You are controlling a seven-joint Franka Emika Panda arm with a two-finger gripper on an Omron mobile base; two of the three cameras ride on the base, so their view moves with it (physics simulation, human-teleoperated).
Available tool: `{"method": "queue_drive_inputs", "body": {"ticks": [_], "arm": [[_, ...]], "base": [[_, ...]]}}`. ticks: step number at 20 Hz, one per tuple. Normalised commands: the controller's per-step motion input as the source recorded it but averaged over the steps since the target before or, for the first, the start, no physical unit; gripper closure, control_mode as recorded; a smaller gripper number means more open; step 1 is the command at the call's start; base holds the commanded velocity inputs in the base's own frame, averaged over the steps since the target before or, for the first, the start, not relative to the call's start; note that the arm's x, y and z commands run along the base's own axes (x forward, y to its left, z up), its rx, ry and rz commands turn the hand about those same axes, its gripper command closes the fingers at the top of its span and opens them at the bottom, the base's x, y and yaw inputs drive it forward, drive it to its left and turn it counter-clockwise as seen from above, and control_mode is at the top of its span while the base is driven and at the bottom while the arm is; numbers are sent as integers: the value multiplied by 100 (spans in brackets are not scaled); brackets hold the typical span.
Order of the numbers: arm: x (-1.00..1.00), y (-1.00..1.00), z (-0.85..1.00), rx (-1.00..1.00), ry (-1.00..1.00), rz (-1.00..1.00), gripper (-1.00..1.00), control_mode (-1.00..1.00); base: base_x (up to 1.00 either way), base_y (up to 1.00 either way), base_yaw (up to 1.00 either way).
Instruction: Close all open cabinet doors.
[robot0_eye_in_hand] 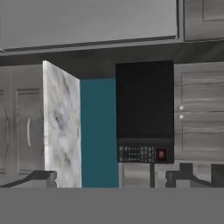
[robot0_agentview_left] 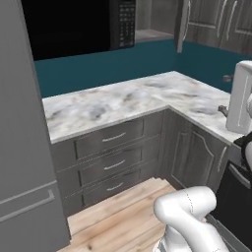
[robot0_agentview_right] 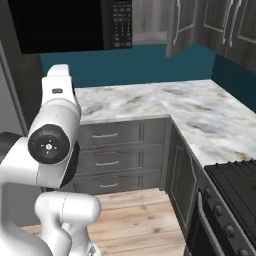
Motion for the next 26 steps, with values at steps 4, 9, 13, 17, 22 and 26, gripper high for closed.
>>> {"method": "queue_drive_inputs", "body": {"ticks": [4, 9, 13, 17, 22, 26], "arm": [[0, 0, 0, 0, 0, 0, -100, 100], [0, 0, 0, 0, 0, 0, -100, 100], [0, 0, 0, 0, 0, 0, -100, 100], [0, 0, 0, 0, 0, 0, -100, 100], [0, 0, 0, 0, 0, 0, -100, 100], [0, 0, 0, 0, 0, 0, -100, 100]], "base": [[31, -47, 7], [39, -41, 6], [50, -29, 5], [54, -25, 5], [63, -29, 4], [63, -23, 3]]}}
